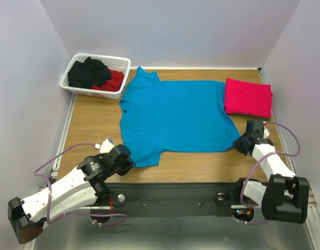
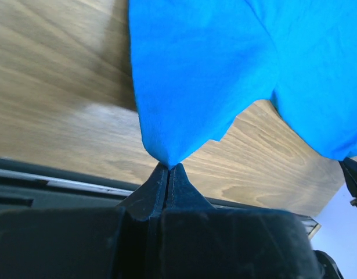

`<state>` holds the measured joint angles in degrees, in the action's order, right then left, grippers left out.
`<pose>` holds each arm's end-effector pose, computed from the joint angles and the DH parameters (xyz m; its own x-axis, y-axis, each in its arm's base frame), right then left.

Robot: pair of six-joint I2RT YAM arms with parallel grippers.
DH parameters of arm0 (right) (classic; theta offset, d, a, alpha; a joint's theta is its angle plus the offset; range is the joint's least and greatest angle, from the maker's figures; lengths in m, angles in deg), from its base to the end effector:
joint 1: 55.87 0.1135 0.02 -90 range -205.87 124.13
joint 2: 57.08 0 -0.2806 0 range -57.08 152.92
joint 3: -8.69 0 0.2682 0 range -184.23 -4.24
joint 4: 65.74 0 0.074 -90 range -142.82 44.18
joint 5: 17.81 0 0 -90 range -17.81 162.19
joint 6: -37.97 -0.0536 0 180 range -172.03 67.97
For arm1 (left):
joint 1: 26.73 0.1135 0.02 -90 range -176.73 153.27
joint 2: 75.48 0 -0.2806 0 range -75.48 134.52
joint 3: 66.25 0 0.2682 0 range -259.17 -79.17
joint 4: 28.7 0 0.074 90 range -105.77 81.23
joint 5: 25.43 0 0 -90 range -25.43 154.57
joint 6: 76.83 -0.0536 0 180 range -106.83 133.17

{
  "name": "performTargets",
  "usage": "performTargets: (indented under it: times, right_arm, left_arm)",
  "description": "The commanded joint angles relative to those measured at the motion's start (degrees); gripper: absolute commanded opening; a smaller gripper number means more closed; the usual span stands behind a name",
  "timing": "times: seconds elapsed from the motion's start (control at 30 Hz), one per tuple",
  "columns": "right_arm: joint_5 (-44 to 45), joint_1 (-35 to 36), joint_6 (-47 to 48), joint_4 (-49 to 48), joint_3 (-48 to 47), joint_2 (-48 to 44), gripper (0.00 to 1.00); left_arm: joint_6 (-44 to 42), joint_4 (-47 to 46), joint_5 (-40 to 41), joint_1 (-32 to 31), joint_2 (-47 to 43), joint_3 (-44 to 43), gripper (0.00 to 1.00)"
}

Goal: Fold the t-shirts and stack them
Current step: Fold the tshirt

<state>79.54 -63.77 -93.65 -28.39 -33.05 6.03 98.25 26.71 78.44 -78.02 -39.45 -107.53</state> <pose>0.2059 -0.0355 0.1574 -0.4986 0.7342 -0.4608 0.7133 0.6495 0.2631 0.0981 -0.1019 0.2063 -0.7003 -0.6729 -0.2383 -0.4217 0.6593 -0.6225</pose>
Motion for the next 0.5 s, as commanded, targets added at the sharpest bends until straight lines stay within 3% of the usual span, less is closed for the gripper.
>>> performTargets:
  times: [0.0,0.23,0.47]
  right_arm:
    - [-2.6,0.1,1.0,0.8,0.5,-5.9,0.00]
    - [-4.7,0.1,-5.8,10.9,-1.9,-16.0,0.00]
    - [-5.9,0.1,-6.8,19.1,-4.1,-22.3,0.01]
  left_arm:
    - [2.2,7.5,1.7,0.1,-1.9,-4.2,0.00]
    - [3.2,10.3,-1.4,0.1,-4.1,-6.1,0.00]
    - [3.1,13.8,-2.8,0.0,-4.6,-7.8,0.00]
